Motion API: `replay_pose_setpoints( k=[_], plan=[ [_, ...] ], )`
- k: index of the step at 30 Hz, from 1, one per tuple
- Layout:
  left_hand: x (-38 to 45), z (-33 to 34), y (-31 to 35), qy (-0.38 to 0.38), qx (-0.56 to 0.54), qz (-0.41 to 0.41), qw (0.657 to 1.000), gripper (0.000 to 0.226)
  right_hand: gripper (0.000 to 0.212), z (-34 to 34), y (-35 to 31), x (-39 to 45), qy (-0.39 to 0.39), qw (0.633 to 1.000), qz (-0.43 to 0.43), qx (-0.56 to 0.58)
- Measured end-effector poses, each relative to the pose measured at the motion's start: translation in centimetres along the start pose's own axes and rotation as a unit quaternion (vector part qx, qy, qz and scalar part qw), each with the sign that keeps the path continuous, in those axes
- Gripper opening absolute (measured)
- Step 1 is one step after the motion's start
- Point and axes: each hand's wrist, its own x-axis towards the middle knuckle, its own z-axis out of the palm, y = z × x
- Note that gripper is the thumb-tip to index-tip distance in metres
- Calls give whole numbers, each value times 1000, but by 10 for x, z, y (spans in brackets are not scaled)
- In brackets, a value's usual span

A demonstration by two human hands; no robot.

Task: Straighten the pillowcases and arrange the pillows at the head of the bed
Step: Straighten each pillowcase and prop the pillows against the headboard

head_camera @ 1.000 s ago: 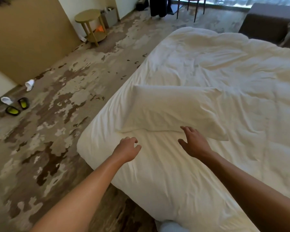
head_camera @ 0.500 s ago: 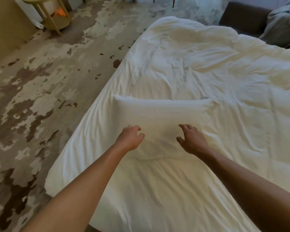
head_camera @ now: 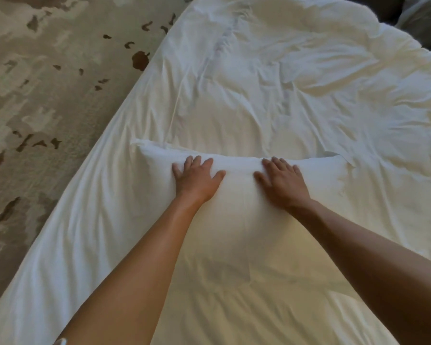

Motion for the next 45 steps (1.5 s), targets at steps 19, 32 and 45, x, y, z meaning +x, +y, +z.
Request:
replay_pose_setpoints(
  k=[19,32,45],
  plan=[
    [84,41,27,-45,56,21,997,73,76,71,39,22,59,998,20,-30],
    [-84,13,69,9,142,38,989,63,89,31,54,-112,29,999,22,25],
    [-248,-9,94,-14,154,27,988,54,97,-32,95,-202,69,993,-65,-66]
  ],
)
